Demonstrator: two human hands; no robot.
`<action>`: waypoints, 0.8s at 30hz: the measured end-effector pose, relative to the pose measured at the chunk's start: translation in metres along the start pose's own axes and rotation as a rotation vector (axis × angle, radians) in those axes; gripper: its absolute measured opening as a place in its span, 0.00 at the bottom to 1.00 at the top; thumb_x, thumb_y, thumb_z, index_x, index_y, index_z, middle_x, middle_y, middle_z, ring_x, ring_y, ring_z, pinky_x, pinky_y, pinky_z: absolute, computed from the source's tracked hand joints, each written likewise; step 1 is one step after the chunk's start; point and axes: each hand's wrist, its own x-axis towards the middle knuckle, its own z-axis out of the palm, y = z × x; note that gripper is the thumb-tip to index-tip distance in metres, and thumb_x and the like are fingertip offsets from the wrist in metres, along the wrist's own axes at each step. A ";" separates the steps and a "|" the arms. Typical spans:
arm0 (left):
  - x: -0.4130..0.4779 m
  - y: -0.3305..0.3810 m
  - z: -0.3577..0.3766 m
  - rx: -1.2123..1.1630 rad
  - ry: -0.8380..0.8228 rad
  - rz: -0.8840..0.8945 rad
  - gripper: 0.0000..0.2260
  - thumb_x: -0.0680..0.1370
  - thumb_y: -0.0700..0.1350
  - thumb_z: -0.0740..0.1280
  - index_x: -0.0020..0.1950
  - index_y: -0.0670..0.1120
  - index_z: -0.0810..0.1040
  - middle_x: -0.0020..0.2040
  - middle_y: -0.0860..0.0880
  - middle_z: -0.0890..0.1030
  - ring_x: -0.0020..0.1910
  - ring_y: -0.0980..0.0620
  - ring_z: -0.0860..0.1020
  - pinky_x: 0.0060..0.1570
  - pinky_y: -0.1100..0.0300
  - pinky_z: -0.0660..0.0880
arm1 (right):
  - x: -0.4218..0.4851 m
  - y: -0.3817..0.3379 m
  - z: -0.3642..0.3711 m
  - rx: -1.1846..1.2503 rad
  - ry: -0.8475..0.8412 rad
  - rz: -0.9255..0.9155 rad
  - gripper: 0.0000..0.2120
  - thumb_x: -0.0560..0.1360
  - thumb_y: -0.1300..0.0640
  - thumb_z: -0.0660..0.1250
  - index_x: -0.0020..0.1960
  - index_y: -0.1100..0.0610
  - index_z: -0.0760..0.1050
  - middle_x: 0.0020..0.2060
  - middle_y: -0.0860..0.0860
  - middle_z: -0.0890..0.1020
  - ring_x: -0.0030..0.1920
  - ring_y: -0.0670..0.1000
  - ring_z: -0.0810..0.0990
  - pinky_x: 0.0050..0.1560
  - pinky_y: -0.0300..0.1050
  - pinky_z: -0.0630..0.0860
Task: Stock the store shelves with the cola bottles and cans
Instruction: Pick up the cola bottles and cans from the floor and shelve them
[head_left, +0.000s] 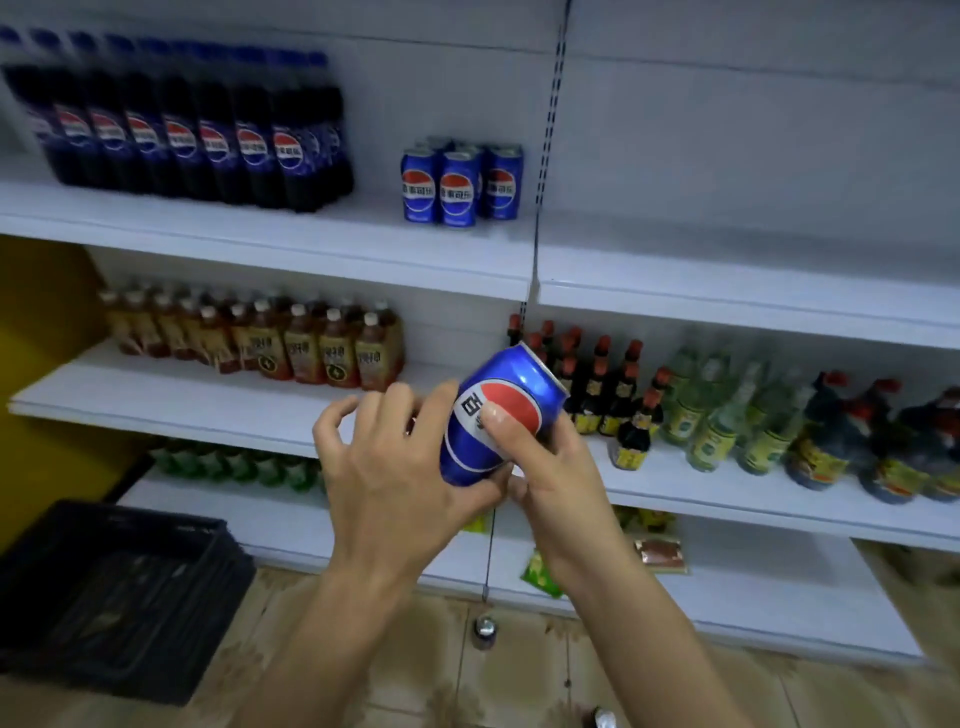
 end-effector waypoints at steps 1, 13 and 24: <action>0.004 -0.012 0.000 -0.003 0.028 -0.012 0.29 0.66 0.66 0.67 0.57 0.47 0.79 0.44 0.49 0.77 0.44 0.49 0.76 0.55 0.50 0.64 | 0.006 0.001 0.013 -0.024 0.001 -0.017 0.32 0.61 0.47 0.77 0.63 0.52 0.74 0.53 0.52 0.83 0.53 0.52 0.83 0.46 0.42 0.79; 0.082 -0.167 0.010 -0.177 0.104 -0.031 0.29 0.69 0.68 0.64 0.58 0.47 0.78 0.44 0.49 0.76 0.44 0.48 0.75 0.53 0.51 0.66 | 0.102 0.015 0.167 -0.223 0.093 -0.233 0.26 0.66 0.59 0.78 0.61 0.53 0.74 0.49 0.49 0.84 0.45 0.43 0.83 0.40 0.32 0.77; 0.138 -0.225 0.053 -0.595 -0.184 -0.012 0.32 0.70 0.66 0.65 0.69 0.50 0.70 0.58 0.54 0.77 0.55 0.54 0.75 0.52 0.52 0.76 | 0.176 0.003 0.190 -0.360 0.175 -0.252 0.27 0.65 0.60 0.78 0.60 0.52 0.74 0.49 0.47 0.84 0.47 0.43 0.83 0.39 0.33 0.78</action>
